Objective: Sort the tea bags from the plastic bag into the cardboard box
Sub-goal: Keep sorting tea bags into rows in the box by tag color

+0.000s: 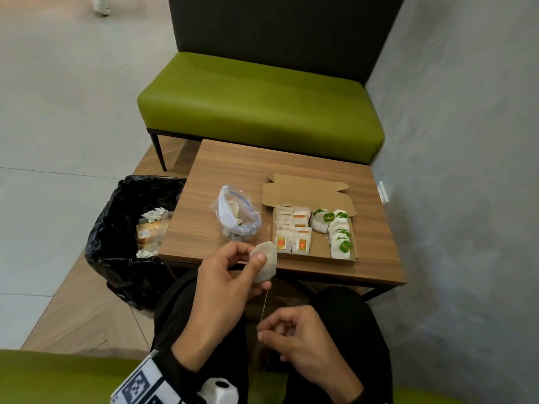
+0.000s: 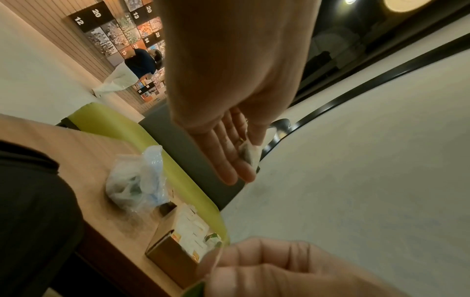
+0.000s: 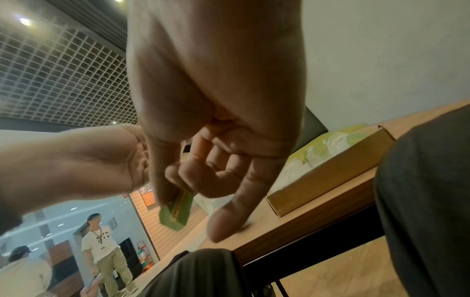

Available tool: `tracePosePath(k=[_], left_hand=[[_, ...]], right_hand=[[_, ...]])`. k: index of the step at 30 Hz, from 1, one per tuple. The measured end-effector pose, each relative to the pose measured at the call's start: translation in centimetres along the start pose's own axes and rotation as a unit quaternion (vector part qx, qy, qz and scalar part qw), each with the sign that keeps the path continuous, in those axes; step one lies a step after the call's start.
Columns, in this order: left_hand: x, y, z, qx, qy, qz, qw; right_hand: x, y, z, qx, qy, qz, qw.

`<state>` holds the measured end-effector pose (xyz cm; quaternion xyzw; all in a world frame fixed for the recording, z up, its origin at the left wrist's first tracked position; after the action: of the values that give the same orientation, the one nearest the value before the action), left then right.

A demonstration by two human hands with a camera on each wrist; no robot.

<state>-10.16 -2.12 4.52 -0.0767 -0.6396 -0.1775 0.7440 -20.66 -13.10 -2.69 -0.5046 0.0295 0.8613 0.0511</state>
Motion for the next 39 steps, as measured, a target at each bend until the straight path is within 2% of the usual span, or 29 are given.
tracePosePath(k=[5,7,10,12,15,19,24,28,31,34,39], left_hand=[[0.0,-0.2,0.2,0.004,0.002,0.003,1.0],[-0.1,-0.9,0.4,-0.025,0.016,0.014,0.999],[-0.8,-2.5,0.9,-0.083,0.065,0.068,0.992],[-1.4,-3.6,1.5,-0.123,0.097,0.096,0.983],[-2.3,-4.9,2.4,-0.17,0.123,0.066,0.975],[-3.2,-5.6,3.0,-0.178,0.128,0.012,0.975],[-3.7,-5.8,3.0,-0.15,0.141,0.0,0.979],[-3.9,-5.9,2.6,-0.155,0.157,0.002,0.975],[-4.1,-6.0,2.4,-0.166,0.175,0.017,0.97],[-4.2,-6.2,2.4,-0.173,0.186,0.066,0.965],[-3.9,-6.5,2.4,-0.168,0.177,0.091,0.965]], right_hand=[[0.3,0.2,0.8,-0.009,-0.015,0.022,1.0],[0.1,1.0,0.9,0.024,-0.007,0.037,0.999],[-0.1,3.1,1.0,0.109,0.011,0.039,0.993],[-0.6,4.4,1.2,0.157,0.032,0.001,0.987],[-2.0,5.7,1.4,0.191,0.076,-0.095,0.974],[-3.9,7.6,1.5,0.236,0.141,-0.155,0.949],[-5.8,7.8,2.0,0.225,0.202,-0.154,0.941],[-6.7,7.1,3.3,0.205,0.256,-0.103,0.939],[-6.2,6.5,3.6,0.179,0.242,-0.062,0.952],[-5.7,6.7,3.5,0.187,0.234,-0.017,0.954],[-5.6,7.0,3.3,0.184,0.218,-0.019,0.958]])
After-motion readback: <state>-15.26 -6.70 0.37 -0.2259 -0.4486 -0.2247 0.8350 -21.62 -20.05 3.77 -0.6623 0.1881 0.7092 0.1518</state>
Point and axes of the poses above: each hand's wrist, its own z-axis away from the middle knuckle, its own y-axis out of the back of the hand, x = y × z, the point moved 8 cm from there along -z, towards the middle knuckle, and after that the axes turned 11 degrees about -z, right-handed, at the moved point
